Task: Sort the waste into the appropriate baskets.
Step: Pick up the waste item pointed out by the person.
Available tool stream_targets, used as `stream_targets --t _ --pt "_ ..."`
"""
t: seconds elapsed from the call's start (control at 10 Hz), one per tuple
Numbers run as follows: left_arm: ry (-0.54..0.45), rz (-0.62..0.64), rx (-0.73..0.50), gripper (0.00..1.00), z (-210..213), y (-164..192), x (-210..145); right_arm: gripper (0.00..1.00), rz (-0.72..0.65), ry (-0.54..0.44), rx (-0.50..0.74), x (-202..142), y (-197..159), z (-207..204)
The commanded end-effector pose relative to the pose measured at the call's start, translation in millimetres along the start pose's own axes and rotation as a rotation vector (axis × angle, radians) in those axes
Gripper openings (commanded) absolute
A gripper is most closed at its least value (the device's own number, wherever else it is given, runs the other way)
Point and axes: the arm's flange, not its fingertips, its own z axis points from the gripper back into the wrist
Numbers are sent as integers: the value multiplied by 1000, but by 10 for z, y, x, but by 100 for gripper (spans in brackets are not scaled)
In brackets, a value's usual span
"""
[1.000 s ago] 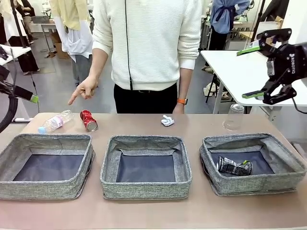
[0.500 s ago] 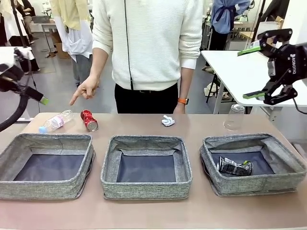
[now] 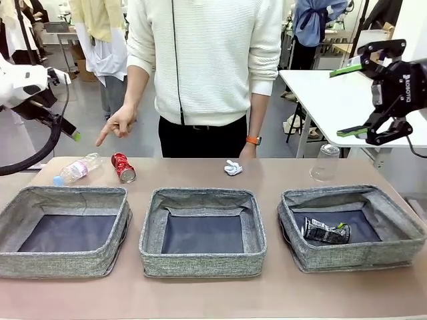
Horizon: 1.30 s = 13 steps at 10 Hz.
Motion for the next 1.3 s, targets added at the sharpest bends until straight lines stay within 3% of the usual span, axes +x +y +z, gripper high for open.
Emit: stream_targets --t 0.0,0.5,1.2 --pt "12 -79 -25 100 -158 190 50 100 25 8 22 7 24 1" --pt "138 -131 -116 100 -743 430 216 100 25 8 22 7 24 1" --pt "307 -124 -199 100 -1372 481 127 100 25 8 22 7 24 1"
